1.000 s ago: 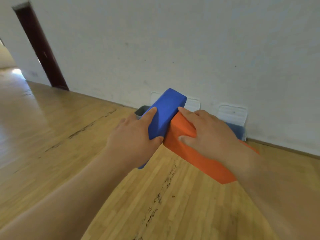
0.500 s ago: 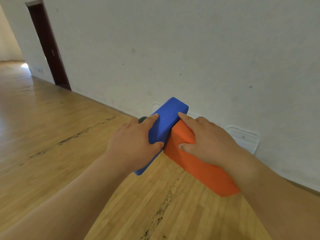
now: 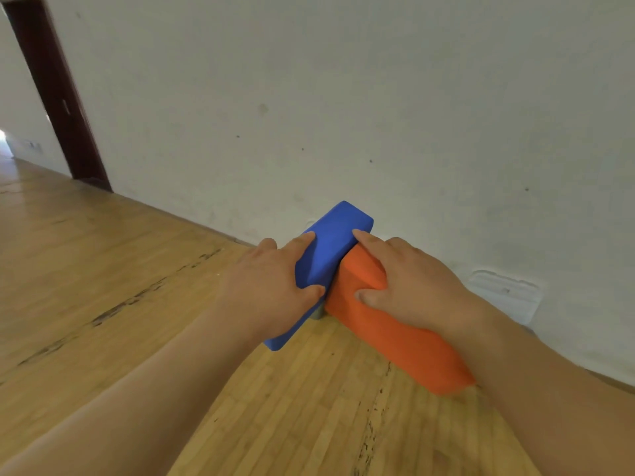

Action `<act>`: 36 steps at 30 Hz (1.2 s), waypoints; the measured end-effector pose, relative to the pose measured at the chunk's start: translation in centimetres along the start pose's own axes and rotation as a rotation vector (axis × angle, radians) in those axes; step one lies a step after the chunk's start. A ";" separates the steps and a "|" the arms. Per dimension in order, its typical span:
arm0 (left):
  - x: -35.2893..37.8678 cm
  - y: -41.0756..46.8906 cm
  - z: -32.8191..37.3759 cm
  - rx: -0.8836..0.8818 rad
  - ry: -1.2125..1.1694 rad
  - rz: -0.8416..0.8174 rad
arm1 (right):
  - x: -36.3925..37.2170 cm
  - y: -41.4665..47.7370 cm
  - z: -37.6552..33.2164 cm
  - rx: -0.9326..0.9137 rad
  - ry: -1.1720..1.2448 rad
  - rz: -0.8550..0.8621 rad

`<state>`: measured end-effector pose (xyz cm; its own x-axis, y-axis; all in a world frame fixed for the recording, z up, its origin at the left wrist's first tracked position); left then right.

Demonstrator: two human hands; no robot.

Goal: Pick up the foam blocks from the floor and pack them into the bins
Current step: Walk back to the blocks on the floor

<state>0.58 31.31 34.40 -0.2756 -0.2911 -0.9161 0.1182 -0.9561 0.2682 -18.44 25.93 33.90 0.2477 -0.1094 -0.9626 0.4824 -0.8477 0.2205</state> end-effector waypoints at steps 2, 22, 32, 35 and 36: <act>0.7 1.9 -1.9 0.003 0.011 -0.016 | 1.2 2.5 -0.5 0.010 -0.004 -0.028; 12.6 31.8 -16.4 -0.259 0.048 -0.091 | 17.7 39.2 7.9 -0.147 0.230 -0.195; 19.6 49.7 -21.8 -0.274 -0.032 -0.138 | 23.0 54.7 16.5 -0.028 0.181 -0.260; 23.3 55.7 -24.5 -0.230 -0.034 -0.198 | 26.2 58.3 20.1 0.117 0.168 -0.283; 24.6 57.6 -25.5 -0.211 -0.041 -0.214 | 27.3 59.5 21.2 0.162 0.166 -0.281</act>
<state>24.96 -30.07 19.73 -0.3534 -0.0892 -0.9312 0.2475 -0.9689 -0.0011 -0.78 -38.48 17.42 0.2641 0.2139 -0.9405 0.4149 -0.9055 -0.0894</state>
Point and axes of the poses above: each hand's wrist, its own y-axis towards the middle knuckle, its own x-axis out of the palm, z = x × y, the point moved 10 cm from there along y, towards the middle knuckle, and after that the axes turned 2 degrees about -x, right-handed, at the moved point
